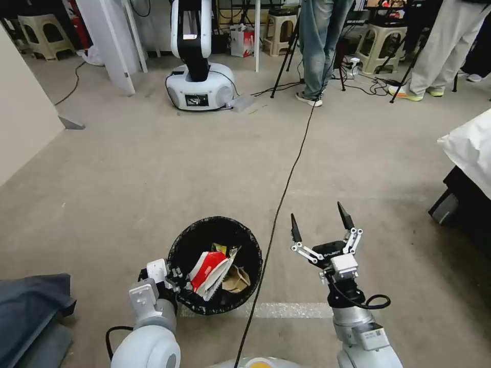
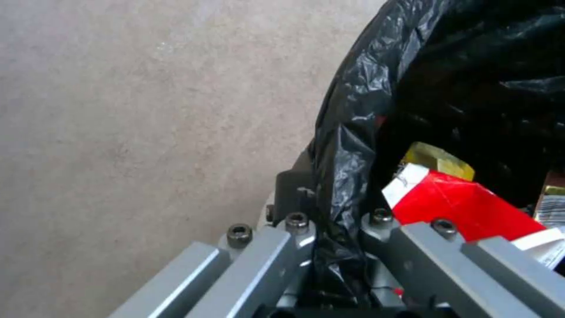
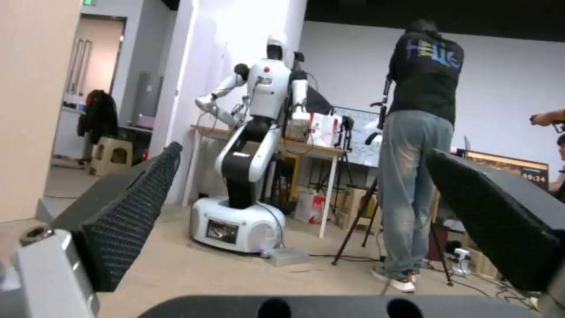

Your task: Pick up the trash bin, then pick up the garbage from the floor and place it into the trash bin.

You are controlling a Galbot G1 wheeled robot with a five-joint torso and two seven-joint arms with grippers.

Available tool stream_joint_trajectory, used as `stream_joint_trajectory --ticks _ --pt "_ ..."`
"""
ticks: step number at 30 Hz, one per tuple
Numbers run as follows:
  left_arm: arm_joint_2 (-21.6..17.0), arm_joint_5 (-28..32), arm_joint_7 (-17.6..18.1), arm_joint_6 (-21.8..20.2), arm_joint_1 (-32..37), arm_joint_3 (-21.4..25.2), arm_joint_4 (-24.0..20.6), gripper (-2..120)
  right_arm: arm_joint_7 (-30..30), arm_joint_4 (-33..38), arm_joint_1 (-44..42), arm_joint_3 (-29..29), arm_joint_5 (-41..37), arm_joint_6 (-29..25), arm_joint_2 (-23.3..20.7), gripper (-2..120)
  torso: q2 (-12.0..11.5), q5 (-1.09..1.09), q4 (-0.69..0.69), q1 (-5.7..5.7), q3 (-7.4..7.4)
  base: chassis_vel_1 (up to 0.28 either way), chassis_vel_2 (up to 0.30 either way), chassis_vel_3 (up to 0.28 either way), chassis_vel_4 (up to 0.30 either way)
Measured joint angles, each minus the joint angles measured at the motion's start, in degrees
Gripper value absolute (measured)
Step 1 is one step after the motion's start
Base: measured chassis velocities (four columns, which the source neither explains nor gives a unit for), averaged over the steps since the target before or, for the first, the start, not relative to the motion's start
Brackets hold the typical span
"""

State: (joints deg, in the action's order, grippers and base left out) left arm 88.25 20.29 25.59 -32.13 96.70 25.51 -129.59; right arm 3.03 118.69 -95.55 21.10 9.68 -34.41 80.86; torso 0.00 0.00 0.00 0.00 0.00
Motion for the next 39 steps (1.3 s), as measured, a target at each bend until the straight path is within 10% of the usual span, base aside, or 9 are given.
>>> stream_joint_trajectory --ticks 24,39 --pt "0.1 1.5 -2.1 4.3 -2.4 1.3 -0.2 88 -1.2 -1.7 -0.4 -1.9 1.6 -0.3 0.1 100 0.0 0.00 0.00 0.00 0.00 0.000 0.000 0.000 0.000" --pt "-0.1 -0.9 -2.8 6.9 -0.2 0.8 -2.0 96 -0.9 -1.9 -0.4 -2.0 1.8 -0.4 0.5 100 0.0 0.00 0.00 0.00 0.00 0.000 0.000 0.000 0.000"
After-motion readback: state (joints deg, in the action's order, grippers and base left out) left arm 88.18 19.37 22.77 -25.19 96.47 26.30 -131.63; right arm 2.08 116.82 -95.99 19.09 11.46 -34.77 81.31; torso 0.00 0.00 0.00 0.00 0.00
